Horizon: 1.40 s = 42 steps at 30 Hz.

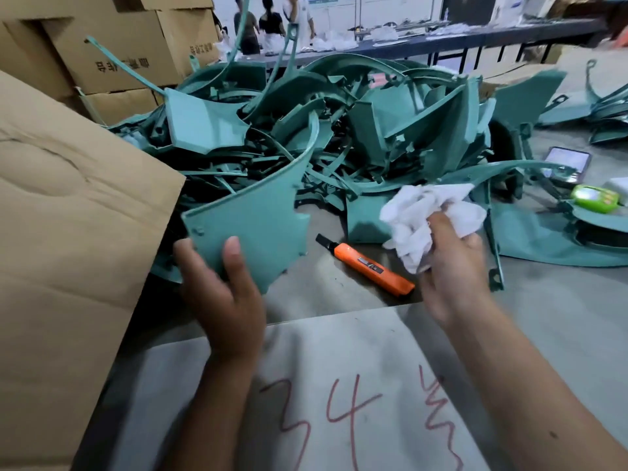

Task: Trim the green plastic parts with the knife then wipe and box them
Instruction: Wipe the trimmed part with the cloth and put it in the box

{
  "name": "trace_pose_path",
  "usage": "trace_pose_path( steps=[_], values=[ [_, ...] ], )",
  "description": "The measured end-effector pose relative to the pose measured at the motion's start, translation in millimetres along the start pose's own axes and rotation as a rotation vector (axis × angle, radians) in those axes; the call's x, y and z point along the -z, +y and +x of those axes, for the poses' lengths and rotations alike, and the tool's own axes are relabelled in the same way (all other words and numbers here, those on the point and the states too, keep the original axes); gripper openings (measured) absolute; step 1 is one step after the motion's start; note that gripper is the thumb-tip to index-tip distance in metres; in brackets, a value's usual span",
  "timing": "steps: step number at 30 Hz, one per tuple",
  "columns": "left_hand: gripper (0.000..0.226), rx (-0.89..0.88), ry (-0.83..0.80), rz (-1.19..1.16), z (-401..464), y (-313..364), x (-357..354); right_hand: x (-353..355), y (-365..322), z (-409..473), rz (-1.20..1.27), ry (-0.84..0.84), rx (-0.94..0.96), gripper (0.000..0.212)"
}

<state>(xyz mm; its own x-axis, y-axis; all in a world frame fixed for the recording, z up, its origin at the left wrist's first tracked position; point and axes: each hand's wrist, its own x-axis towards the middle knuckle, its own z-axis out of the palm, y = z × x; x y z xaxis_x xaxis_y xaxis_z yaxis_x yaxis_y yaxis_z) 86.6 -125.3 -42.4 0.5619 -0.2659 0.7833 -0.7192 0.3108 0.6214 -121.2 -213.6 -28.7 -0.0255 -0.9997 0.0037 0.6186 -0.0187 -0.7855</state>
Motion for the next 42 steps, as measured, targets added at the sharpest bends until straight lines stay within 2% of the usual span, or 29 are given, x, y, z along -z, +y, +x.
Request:
trace_pose_path(
  steps=[1,2,4,5,8,10,12,14,16,17,19,20,21,24,31,33,37,38,40,42],
  values=[
    [0.026,-0.141,-0.030,0.028,-3,5,-2,-6,2,-6,0.016,-0.139,-0.083,0.013],
    [0.021,-0.284,-0.091,0.054,-5,6,-4,-10,4,-11,-0.046,-0.285,-0.125,0.023],
    [0.007,-0.494,-0.237,0.087,-5,10,-9,-17,12,-19,-0.150,-0.437,-0.145,0.045],
    [0.012,-0.533,-0.279,0.104,-6,12,-12,-17,15,-20,-0.136,-0.420,-0.182,0.044],
    [0.021,-0.570,-0.307,0.104,-11,17,-14,-12,18,-22,-0.106,-0.418,-0.208,0.011],
    [0.029,-0.622,-0.282,0.108,-12,19,-14,-8,14,-21,-0.129,-0.577,-0.228,0.016],
    [0.034,-0.623,-0.269,0.088,-9,20,-14,-5,9,-21,-0.171,-0.718,-0.184,0.034],
    [0.036,-0.536,-0.252,0.136,-11,22,-15,-3,6,-19,-0.233,-0.741,-0.057,0.022],
    [0.055,-0.278,-0.258,0.051,-13,20,-14,-3,6,-19,-0.260,-0.740,0.048,0.014],
    [0.057,-0.047,-0.268,-0.135,-11,20,-14,-1,7,-17,-0.240,-0.716,0.064,0.012],
    [0.044,0.517,-0.284,-0.606,-5,22,-12,0,6,-14,-0.211,-0.676,0.029,0.007],
    [0.038,0.732,-0.295,-0.760,-2,21,-11,-1,6,-15,-0.222,-0.682,0.010,0.007],
    [0.038,0.835,-0.346,-0.794,-1,19,-12,0,7,-14,-0.240,-0.695,0.006,0.006],
    [0.049,0.871,-0.433,-0.730,-7,18,-14,-1,11,-18,-0.230,-0.681,-0.028,0.005],
    [0.047,0.877,-0.196,-0.711,-12,19,-18,-6,22,-18,-0.363,-0.658,0.090,0.028],
    [0.049,0.897,-0.167,-0.706,-14,21,-18,-7,23,-19,-0.357,-0.674,0.078,0.025],
    [0.056,1.077,-0.098,-0.928,-14,24,-22,-11,23,-22,-0.330,-0.716,0.091,0.029],
    [0.055,1.107,-0.133,-0.945,-15,26,-23,-12,24,-23,-0.319,-0.725,0.093,0.028],
    [0.051,1.059,-0.279,-0.852,-21,27,-26,-14,27,-24,-0.311,-0.725,0.070,0.021],
    [0.039,1.023,-0.388,-0.783,-22,27,-25,-12,28,-25,-0.306,-0.665,0.022,0.019]
  ],
)
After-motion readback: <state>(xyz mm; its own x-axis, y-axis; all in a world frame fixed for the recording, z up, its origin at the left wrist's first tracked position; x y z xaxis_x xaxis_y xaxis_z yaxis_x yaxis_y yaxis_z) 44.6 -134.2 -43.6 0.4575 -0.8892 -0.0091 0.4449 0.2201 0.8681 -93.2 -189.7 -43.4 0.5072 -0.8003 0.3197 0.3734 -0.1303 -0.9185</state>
